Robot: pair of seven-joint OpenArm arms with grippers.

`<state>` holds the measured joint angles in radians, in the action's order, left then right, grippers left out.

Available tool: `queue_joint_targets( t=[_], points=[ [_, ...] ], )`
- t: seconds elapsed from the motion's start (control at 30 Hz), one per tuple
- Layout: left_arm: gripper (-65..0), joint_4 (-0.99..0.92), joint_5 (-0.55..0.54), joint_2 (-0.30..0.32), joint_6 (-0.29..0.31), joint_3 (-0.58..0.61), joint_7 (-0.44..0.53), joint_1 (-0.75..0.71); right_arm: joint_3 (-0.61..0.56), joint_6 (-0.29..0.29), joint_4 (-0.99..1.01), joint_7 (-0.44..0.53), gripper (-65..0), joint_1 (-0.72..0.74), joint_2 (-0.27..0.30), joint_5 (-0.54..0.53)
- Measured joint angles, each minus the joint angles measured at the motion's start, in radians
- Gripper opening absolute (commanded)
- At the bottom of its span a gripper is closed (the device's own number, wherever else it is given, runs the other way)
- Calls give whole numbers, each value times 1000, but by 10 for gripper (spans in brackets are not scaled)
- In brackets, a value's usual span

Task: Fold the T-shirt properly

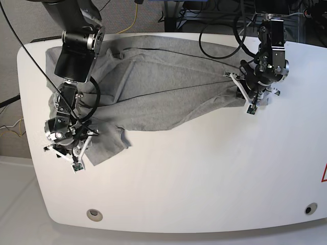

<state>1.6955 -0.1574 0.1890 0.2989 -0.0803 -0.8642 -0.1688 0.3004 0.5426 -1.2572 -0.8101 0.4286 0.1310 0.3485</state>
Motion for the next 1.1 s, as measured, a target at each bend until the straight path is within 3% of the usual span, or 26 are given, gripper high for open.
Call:
queue_joint_targets(
  t=[0.27,0.53,1.1],
  points=[
    [-618,-1,0,0,0,0,0,0,80,-4,147,45,-340,41,5,-133],
    [-618,-1,0,0,0,0,0,2,99,-12,270,176,-340,83,53,-154],
    [-618,-51,-11,3,0,-2,35,12,98,-9,491,387,-340,114,89,-151]
  ],
)
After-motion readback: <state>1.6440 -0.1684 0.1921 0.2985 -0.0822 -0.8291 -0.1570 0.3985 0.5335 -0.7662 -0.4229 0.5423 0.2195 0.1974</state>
